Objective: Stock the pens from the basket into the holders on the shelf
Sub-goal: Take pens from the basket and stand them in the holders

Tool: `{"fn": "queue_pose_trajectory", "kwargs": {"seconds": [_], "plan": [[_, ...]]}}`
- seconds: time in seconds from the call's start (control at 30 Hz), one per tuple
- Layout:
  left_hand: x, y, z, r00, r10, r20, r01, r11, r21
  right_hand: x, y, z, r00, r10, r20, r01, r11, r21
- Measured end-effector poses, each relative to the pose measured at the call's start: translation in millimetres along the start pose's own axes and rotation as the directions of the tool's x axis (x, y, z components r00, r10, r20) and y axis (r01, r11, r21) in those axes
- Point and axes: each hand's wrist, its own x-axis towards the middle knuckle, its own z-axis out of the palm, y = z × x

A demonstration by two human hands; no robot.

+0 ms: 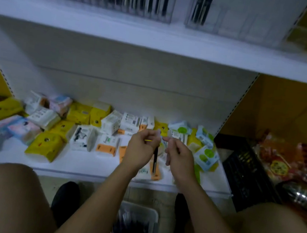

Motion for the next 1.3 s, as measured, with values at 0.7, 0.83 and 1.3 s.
{"fn": "queue_pose_trajectory", "kwargs": {"seconds": [0.7,0.83,1.3], "plan": [[14.3,280.1,14.9,0.778,0.62,0.1,-0.624,0.746,0.231,56.9,-254.1,-111.4,0.822,-0.566,-0.064,0.562,0.824,-0.068],[28.9,314.3,21.7,0.746,0.662,0.074,-0.653,0.704,0.28,78.9,-281.3,-123.6,0.789,-0.606,-0.104,0.597,0.795,-0.105],[109.3,398.2,44.2,0.605,0.794,0.059,-0.737,0.53,0.419,180.5,-328.0,-148.3,0.725,-0.655,-0.212,0.645,0.754,-0.124]]}}
